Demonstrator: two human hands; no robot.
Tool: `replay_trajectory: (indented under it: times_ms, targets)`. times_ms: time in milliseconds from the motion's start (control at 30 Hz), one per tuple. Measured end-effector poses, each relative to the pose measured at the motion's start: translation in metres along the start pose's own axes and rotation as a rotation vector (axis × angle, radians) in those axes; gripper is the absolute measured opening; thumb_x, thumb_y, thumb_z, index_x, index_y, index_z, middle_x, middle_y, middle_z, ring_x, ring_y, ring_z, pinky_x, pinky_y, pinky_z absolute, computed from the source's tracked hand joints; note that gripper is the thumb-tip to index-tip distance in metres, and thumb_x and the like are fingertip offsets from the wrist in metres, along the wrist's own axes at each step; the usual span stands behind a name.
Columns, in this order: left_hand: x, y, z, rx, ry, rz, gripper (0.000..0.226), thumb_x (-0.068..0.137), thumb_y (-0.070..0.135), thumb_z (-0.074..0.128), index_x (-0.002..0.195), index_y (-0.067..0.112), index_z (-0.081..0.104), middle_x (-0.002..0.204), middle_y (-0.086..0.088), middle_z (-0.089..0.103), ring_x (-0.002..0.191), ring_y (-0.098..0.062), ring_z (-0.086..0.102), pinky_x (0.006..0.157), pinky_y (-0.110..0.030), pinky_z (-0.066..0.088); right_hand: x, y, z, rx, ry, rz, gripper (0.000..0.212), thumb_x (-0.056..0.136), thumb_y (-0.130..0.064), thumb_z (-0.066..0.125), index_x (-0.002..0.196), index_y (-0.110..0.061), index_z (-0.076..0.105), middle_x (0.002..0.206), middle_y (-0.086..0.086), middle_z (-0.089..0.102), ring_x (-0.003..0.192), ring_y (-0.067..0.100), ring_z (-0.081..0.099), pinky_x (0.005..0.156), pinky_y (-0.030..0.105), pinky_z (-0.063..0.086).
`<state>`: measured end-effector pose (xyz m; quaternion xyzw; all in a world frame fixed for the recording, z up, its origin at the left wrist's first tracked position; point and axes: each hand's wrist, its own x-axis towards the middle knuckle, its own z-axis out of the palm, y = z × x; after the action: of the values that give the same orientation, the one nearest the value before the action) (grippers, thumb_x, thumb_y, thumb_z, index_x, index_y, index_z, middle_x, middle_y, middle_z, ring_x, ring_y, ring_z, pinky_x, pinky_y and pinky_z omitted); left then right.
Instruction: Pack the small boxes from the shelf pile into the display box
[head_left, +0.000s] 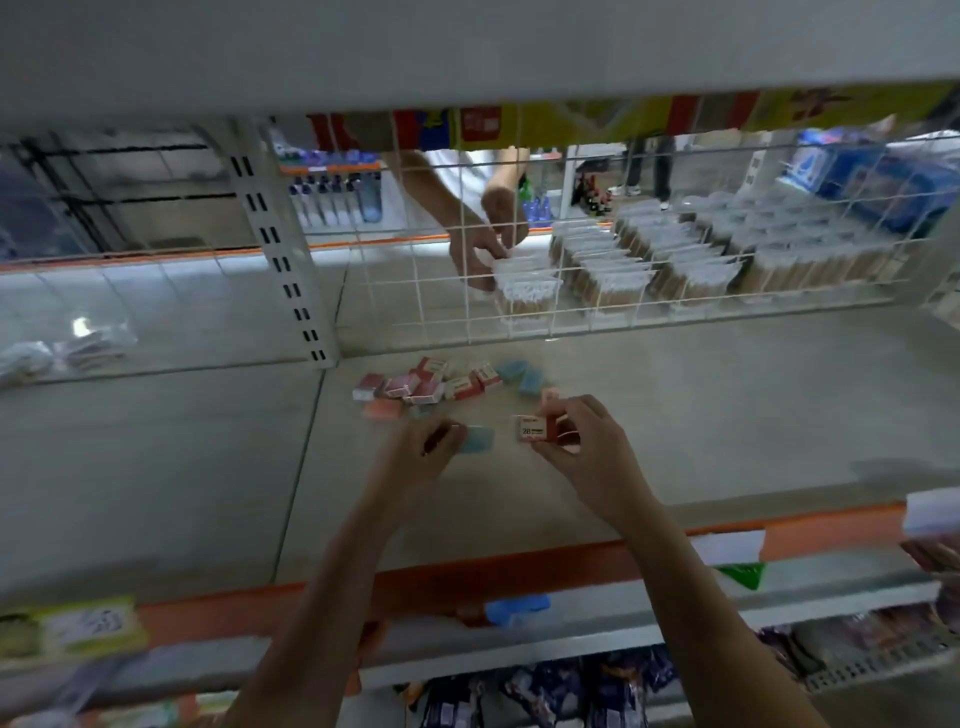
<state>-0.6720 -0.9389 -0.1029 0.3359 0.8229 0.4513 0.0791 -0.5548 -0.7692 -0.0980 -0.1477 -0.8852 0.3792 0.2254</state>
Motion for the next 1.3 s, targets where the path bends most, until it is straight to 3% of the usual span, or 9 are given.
replay_trajectory:
  times_ms: [100, 200, 433, 633, 767, 867, 1000, 1133, 1300]
  targets:
    - [-0.021, -0.002, -0.011, -0.151, 0.054, -0.108, 0.018, 0.094, 0.014, 0.052, 0.079, 0.019, 0.061, 0.065, 0.011, 0.056, 0.054, 0.007, 0.05, 0.052, -0.008, 0.035, -0.005, -0.02, 0.012, 0.1, -0.064, -0.058, 0.026, 0.078, -0.012, 0.073, 0.1, -0.016, 0.06, 0.103, -0.005, 0.055, 0.087, 0.007, 0.062, 0.08, 0.014, 0.051]
    - [-0.045, -0.007, -0.031, -0.207, 0.136, -0.181, 0.026, 0.094, 0.015, 0.051, 0.073, 0.026, 0.06, 0.049, 0.018, 0.055, 0.046, 0.006, 0.045, 0.047, -0.008, 0.032, -0.01, -0.041, 0.026, 0.153, -0.13, -0.119, 0.03, 0.077, -0.012, 0.074, 0.097, -0.025, 0.056, 0.1, -0.015, 0.052, 0.086, 0.001, 0.061, 0.078, 0.01, 0.05]
    - [-0.115, -0.021, -0.106, -0.287, 0.315, -0.263, 0.026, 0.097, 0.014, 0.047, 0.075, 0.018, 0.061, 0.05, 0.016, 0.056, 0.046, 0.003, 0.043, 0.047, -0.009, 0.031, -0.016, -0.102, 0.08, 0.253, -0.267, -0.257, 0.035, 0.072, -0.008, 0.077, 0.094, -0.027, 0.058, 0.096, -0.019, 0.054, 0.085, -0.011, 0.059, 0.073, 0.002, 0.045]
    - [-0.185, -0.044, -0.179, -0.263, 0.532, -0.374, 0.034, 0.096, 0.016, 0.048, 0.065, 0.018, 0.06, 0.043, 0.008, 0.048, 0.042, -0.001, 0.039, 0.045, -0.015, 0.029, -0.036, -0.174, 0.141, 0.311, -0.412, -0.386, 0.034, 0.072, -0.009, 0.077, 0.095, -0.028, 0.059, 0.097, -0.016, 0.054, 0.085, -0.006, 0.061, 0.076, 0.005, 0.047]
    - [-0.24, -0.061, -0.238, -0.297, 0.63, -0.442, 0.028, 0.096, 0.018, 0.049, 0.071, 0.018, 0.06, 0.043, 0.01, 0.049, 0.041, 0.002, 0.042, 0.043, -0.012, 0.03, -0.06, -0.237, 0.188, 0.337, -0.45, -0.437, 0.033, 0.072, -0.008, 0.078, 0.092, -0.027, 0.06, 0.094, -0.014, 0.054, 0.079, -0.004, 0.061, 0.073, 0.007, 0.048]
    - [-0.285, -0.078, -0.286, -0.246, 0.656, -0.458, 0.03, 0.096, 0.022, 0.049, 0.069, 0.019, 0.061, 0.048, 0.01, 0.047, 0.044, 0.001, 0.04, 0.047, -0.015, 0.029, -0.08, -0.287, 0.228, 0.335, -0.489, -0.481, 0.024, 0.073, -0.009, 0.077, 0.092, -0.018, 0.064, 0.092, -0.006, 0.055, 0.074, 0.001, 0.062, 0.072, 0.009, 0.048]
    - [-0.338, -0.106, -0.347, -0.218, 0.701, -0.513, 0.027, 0.096, 0.024, 0.049, 0.076, 0.024, 0.067, 0.064, -0.008, 0.055, 0.046, -0.004, 0.041, 0.05, -0.02, 0.032, -0.107, -0.351, 0.282, 0.369, -0.529, -0.519, 0.025, 0.073, -0.009, 0.077, 0.095, -0.006, 0.066, 0.091, 0.0, 0.056, 0.075, 0.014, 0.063, 0.073, 0.014, 0.049]
    - [-0.375, -0.127, -0.4, -0.197, 0.671, -0.524, 0.03, 0.095, 0.029, 0.05, 0.071, 0.024, 0.067, 0.052, 0.013, 0.056, 0.045, -0.001, 0.041, 0.048, -0.012, 0.035, -0.13, -0.399, 0.332, 0.416, -0.565, -0.519, 0.027, 0.074, -0.012, 0.078, 0.093, -0.022, 0.06, 0.091, -0.006, 0.055, 0.076, 0.0, 0.06, 0.068, 0.002, 0.042]
    - [-0.395, -0.165, -0.451, -0.281, 0.655, -0.527, 0.026, 0.096, 0.026, 0.049, 0.082, 0.017, 0.068, 0.057, 0.014, 0.059, 0.049, -0.002, 0.041, 0.049, -0.011, 0.036, -0.128, -0.437, 0.388, 0.398, -0.581, -0.512, 0.027, 0.075, -0.013, 0.077, 0.095, -0.022, 0.062, 0.093, -0.007, 0.056, 0.078, -0.004, 0.06, 0.067, 0.0, 0.041]
